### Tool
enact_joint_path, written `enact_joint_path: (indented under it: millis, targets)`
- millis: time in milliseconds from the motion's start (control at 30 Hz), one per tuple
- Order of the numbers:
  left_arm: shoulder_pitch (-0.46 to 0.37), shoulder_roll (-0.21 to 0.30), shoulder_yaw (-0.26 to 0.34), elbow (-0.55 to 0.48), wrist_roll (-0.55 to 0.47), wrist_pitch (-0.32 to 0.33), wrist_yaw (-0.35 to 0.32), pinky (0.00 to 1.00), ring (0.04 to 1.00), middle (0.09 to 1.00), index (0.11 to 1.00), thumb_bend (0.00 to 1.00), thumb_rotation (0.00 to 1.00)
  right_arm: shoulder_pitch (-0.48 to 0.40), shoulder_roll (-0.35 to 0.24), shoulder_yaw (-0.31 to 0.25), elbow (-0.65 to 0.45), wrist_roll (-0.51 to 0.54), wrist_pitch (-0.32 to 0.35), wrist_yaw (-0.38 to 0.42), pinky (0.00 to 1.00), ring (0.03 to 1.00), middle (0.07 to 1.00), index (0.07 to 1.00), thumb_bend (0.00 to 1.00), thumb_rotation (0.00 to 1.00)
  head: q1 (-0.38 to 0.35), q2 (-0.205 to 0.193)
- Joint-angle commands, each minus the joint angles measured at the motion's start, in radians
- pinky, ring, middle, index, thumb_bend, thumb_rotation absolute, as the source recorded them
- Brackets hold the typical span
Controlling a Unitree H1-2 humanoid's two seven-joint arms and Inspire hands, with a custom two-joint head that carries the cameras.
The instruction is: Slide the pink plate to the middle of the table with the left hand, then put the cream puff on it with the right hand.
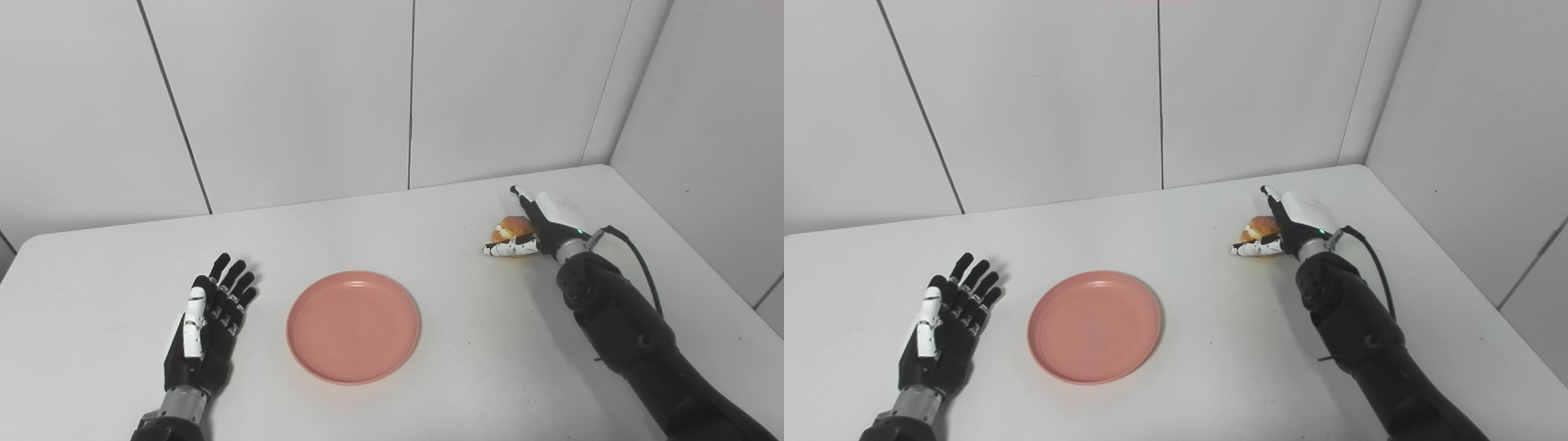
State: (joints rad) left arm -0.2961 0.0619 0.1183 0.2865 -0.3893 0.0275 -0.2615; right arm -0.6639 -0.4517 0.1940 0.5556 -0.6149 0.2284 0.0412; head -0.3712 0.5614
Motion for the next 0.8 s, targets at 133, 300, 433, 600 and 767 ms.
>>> enact_joint_path:
  millis: [133,300,433,600,767]
  targets:
    - [0.079,0.023,0.007,0.047,0.010,0.052,0.009,0.93,0.906,0.914,0.908,0.36,1.00,-0.052,-0.023,-0.006,-0.035,0.015,0.045,0.032,0.66,0.790,0.861,0.846,0.79,0.28,0.000,0.004]
    - [0.080,0.022,0.008,0.041,0.008,0.058,0.013,0.92,0.904,0.911,0.906,0.36,1.00,-0.057,-0.028,0.006,-0.036,0.002,0.083,0.042,0.51,0.598,0.658,0.668,0.68,0.12,0.001,0.009]
    - [0.080,0.022,0.007,0.038,0.010,0.058,0.013,0.93,0.906,0.914,0.907,0.36,1.00,-0.059,-0.028,0.011,-0.029,-0.009,0.111,0.036,0.40,0.481,0.519,0.480,0.53,0.01,0.002,0.011]
    - [0.080,0.021,0.008,0.035,0.008,0.063,0.014,0.93,0.906,0.914,0.907,0.36,1.00,-0.058,-0.026,0.005,-0.033,-0.001,0.135,0.034,0.37,0.454,0.477,0.506,0.52,0.00,0.002,0.015]
    - [0.078,0.022,0.011,0.049,0.006,0.054,0.010,0.93,0.903,0.910,0.904,0.37,1.00,-0.058,-0.030,0.002,-0.042,0.004,0.143,0.027,0.38,0.465,0.464,0.517,0.52,0.00,0.003,0.017]
